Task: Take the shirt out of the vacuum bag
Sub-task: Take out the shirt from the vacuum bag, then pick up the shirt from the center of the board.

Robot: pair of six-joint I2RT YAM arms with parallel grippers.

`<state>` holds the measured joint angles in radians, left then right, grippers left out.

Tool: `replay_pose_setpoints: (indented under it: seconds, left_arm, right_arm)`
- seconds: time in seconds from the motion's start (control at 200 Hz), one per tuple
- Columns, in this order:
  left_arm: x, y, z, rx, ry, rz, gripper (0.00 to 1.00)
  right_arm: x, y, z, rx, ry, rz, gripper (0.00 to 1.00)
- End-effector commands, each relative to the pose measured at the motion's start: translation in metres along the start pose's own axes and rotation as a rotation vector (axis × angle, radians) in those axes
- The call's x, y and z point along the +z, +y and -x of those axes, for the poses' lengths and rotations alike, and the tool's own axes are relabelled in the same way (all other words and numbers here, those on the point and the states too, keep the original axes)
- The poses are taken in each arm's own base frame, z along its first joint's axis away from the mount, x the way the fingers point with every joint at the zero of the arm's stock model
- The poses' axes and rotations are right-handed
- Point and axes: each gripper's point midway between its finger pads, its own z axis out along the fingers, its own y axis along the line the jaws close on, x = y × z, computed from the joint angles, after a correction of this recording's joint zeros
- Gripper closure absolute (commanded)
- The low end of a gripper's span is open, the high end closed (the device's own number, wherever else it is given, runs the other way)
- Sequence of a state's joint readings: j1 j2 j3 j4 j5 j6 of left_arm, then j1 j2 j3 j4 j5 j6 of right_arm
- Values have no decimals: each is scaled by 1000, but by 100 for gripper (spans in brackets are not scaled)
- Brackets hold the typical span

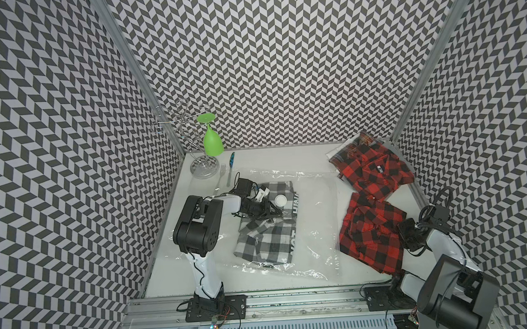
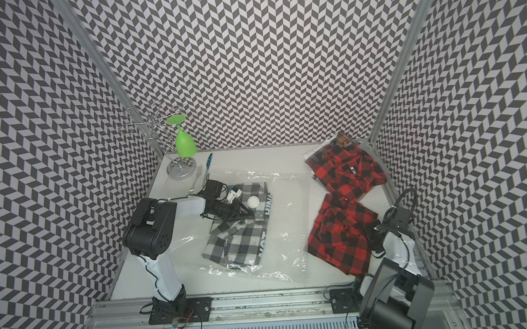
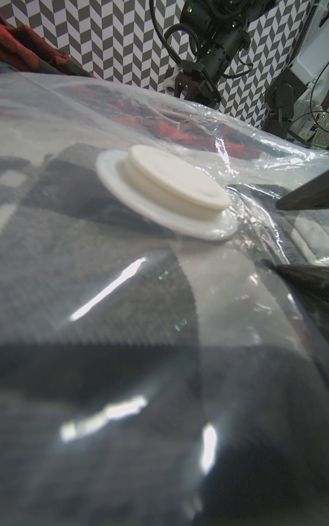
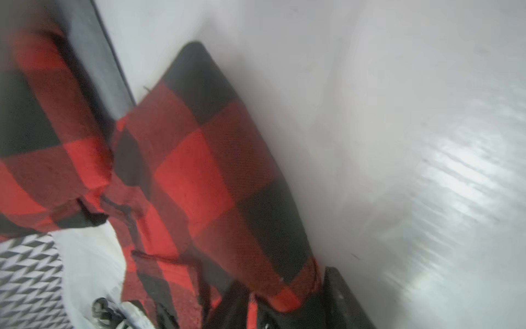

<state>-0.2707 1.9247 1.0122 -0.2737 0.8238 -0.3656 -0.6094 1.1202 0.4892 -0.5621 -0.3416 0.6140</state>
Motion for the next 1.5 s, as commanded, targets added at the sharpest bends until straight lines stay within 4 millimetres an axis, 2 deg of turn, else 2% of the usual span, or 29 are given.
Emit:
replay_pose_setpoints:
  seconds: [0.0, 0.12, 0.41, 0.526, 0.686, 0.746, 0.821, 0.871, 0.921, 0.981, 1.056, 1.111, 1.292, 1.497]
  left_arm:
    - [2, 75, -40, -164, 87, 275, 64]
    - [3, 74, -38, -161, 90, 270, 64]
    - [3, 74, -33, -160, 89, 263, 64]
    - [3, 76, -34, -163, 89, 259, 64]
    - [2, 76, -32, -162, 86, 254, 64]
    - [1, 76, -32, -160, 82, 255, 64]
    - [1, 76, -32, -158, 82, 255, 64]
    - [0, 76, -32, -159, 80, 255, 64]
    - [-1, 77, -32, -159, 77, 253, 64]
    - [0, 78, -33, -167, 78, 249, 64]
    - [0, 78, -34, -172, 79, 244, 64]
    - [0, 77, -33, -169, 74, 244, 64]
    - [-1, 76, -32, -168, 70, 242, 64]
    - [-1, 76, -32, -167, 67, 237, 64]
  right_arm:
    - [-14, 20, 12, -24, -19, 47, 44]
    - [-27, 38, 15, -64, -6, 77, 41]
    - [-65, 117, 0, -233, 12, 233, 39]
    - [-72, 123, -14, -292, 27, 196, 39]
    - [-69, 99, -17, -305, 15, 78, 37]
    - [-74, 98, -13, -306, -13, 67, 36]
    - [-84, 116, -14, -316, -16, 147, 34]
    - [-86, 133, -25, -326, 24, 238, 32]
    - [-82, 146, -41, -347, 80, 285, 31]
    - [-71, 154, -69, -411, 161, 267, 30]
    - [-58, 156, -96, -466, 214, 216, 31]
    - [-50, 153, -108, -488, 229, 171, 31]
    - [-31, 142, -121, -582, 216, 24, 31]
    - [-10, 131, -118, -651, 188, -109, 30]
